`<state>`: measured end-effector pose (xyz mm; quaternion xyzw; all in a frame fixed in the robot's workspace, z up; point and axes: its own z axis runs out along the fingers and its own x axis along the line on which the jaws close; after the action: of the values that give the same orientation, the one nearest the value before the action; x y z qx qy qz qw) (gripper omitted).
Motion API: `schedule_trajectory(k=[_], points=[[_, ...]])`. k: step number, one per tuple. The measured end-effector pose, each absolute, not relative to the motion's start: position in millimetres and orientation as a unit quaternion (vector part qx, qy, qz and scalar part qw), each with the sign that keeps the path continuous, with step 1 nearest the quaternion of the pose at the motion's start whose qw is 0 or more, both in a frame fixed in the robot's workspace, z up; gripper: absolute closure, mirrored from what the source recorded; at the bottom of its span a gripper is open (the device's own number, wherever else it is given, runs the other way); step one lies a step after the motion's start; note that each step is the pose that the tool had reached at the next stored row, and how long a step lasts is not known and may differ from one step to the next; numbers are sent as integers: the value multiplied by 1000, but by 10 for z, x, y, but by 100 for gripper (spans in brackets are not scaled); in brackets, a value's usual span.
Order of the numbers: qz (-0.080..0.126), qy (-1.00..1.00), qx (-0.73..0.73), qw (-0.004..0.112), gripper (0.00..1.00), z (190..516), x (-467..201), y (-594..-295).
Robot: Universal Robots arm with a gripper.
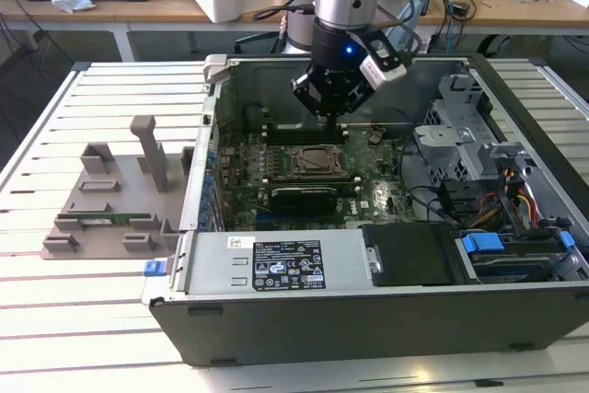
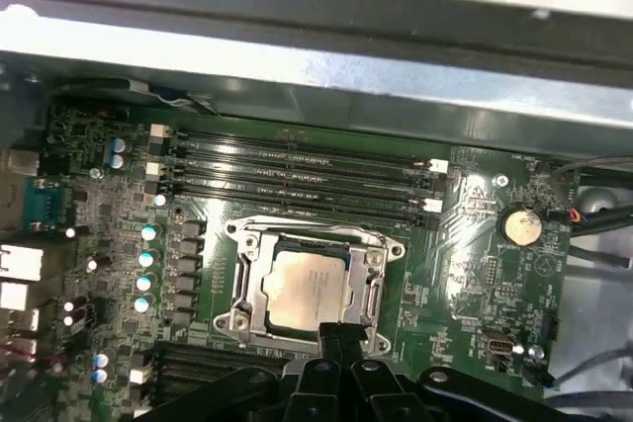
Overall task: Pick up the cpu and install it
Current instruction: 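Install the first cpu locking lever, then install the second cpu locking lever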
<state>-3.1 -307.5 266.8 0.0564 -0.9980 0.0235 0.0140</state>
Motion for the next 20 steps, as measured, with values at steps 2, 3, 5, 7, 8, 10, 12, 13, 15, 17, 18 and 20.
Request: schedule_trajectory(k=[2,3,5,7,8,10,12,13,15,17,18,20], points=[[24,-998,56,14,89,2714,-32,-3076],[24,-998,56,14,89,2722,-31,-3075],[23,-998,56,14,89,2723,-32,-3076],[23,-998,56,14,89,2723,-32,-3076],[23,-998,56,14,89,2723,-31,-3076],[23,-998,56,14,89,2723,-31,-3076],[23,-998,56,14,89,2723,-31,-3076],[23,-998,56,14,89,2723,-31,-3075],[23,-998,56,14,89,2723,-31,-3076],[23,-998,56,14,89,2723,-31,-3076],[23,-998,56,14,89,2723,-31,-3077],[15,-998,57,14,89,2723,-32,-3112]])
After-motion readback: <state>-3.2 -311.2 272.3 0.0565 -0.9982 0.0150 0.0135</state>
